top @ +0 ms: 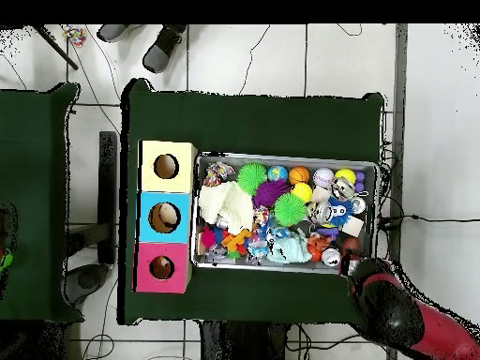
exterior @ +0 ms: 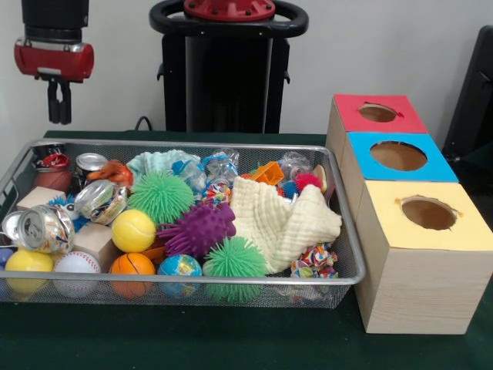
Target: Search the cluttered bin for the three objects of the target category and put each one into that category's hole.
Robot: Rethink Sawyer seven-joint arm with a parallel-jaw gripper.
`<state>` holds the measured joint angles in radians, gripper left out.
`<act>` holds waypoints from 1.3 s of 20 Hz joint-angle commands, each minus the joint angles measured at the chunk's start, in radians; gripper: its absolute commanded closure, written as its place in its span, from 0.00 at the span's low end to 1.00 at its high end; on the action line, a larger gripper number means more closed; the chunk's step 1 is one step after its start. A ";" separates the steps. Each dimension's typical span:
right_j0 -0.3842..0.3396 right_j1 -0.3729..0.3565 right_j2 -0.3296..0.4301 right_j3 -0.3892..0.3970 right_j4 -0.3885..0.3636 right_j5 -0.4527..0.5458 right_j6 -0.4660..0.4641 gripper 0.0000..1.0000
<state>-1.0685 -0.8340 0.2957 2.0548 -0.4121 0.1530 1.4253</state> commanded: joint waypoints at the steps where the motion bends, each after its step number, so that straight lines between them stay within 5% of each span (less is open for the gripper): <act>1: 0.005 -0.083 0.078 0.119 0.043 0.035 0.141 1.00; 8: 0.134 -0.132 -0.025 0.149 0.038 0.014 0.193 1.00; 12: 0.165 0.012 -0.041 0.162 0.008 -0.067 0.200 1.00; 18: 0.343 0.148 -0.242 0.101 0.022 -0.263 0.290 1.00; 26: 0.268 0.145 -0.186 0.177 0.009 -0.245 0.235 1.00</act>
<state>-0.7561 -0.7367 0.1290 2.1835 -0.4041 -0.0565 1.4461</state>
